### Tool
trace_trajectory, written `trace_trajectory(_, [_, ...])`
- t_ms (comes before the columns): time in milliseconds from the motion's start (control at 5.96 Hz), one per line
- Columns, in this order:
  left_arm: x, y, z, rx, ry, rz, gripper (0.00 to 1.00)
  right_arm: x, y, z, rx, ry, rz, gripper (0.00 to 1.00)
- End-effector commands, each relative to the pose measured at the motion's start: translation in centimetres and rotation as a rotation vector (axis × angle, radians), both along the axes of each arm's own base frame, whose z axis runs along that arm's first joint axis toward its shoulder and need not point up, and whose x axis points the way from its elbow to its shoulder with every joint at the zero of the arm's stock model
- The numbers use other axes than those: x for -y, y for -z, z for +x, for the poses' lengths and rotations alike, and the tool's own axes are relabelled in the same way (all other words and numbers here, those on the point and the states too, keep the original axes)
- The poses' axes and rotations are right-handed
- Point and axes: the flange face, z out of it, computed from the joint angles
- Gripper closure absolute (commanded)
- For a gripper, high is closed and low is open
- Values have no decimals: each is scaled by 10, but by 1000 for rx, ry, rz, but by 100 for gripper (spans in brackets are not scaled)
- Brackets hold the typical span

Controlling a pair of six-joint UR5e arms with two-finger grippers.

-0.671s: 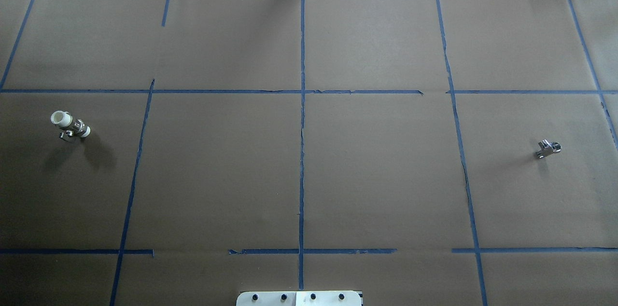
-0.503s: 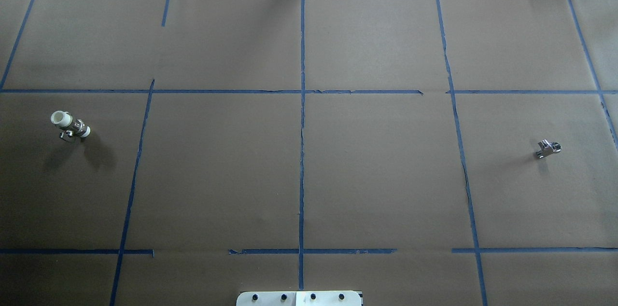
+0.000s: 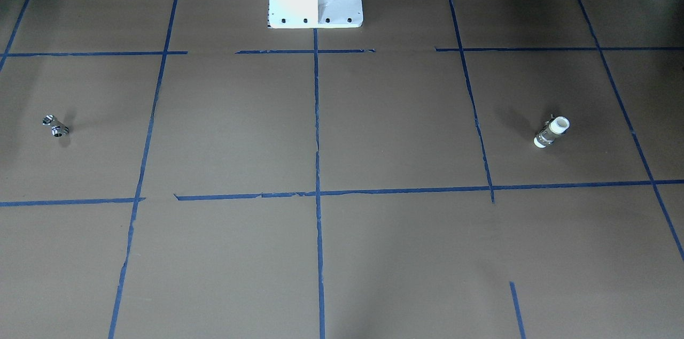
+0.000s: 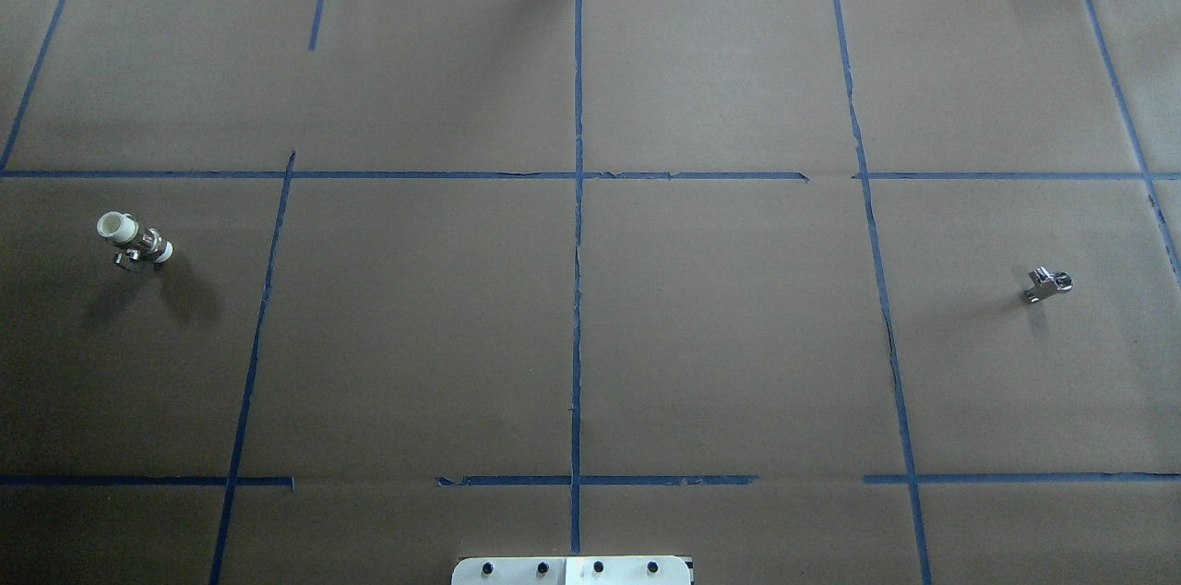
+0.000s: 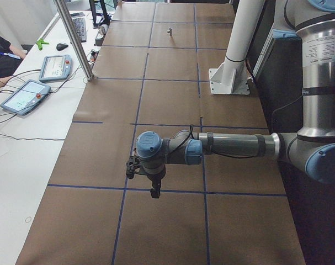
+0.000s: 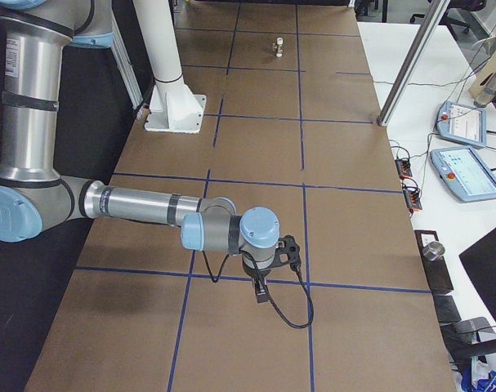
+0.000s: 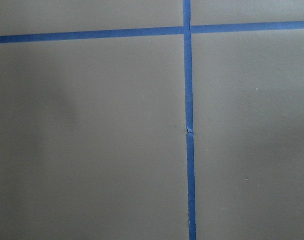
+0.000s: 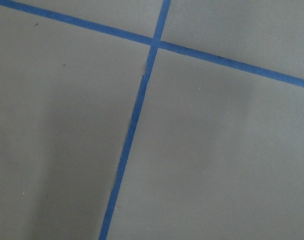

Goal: Assemble PPR valve and pipe with both arms

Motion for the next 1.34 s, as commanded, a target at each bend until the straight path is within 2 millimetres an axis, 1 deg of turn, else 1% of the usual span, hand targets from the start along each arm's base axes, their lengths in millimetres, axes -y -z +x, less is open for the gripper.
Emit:
trace_trajectory(0, [47,49,2,1,2,118,0,1,1,-1,2,3,10,0])
trace_trajectory(168, [47,54,3,-13,-2,159,0,1,2,-2,9,4,17,0])
trace_trajectory(335, [51,63,9,-20,-9,267,0,1,2,-2,9,4,17,0])
trace_trajectory(503, [54,72,31,-39,42,228,0,1,1,-3,9,7,17,0])
trace_trajectory(671, [54,87,74,-68,105,170,0,1,1,-4,9,10,17,0])
trace_trajectory(839, [50,98,114,-113,150,123,0,1,1,-4,9,9,16,0])
trace_trajectory(1006, [45,109,166,-131,172,74,0,1,1,-4,9,10,17,0])
trace_trajectory(1174, [36,126,206,-96,206,68,0,1,1,-5,9,11,15,0])
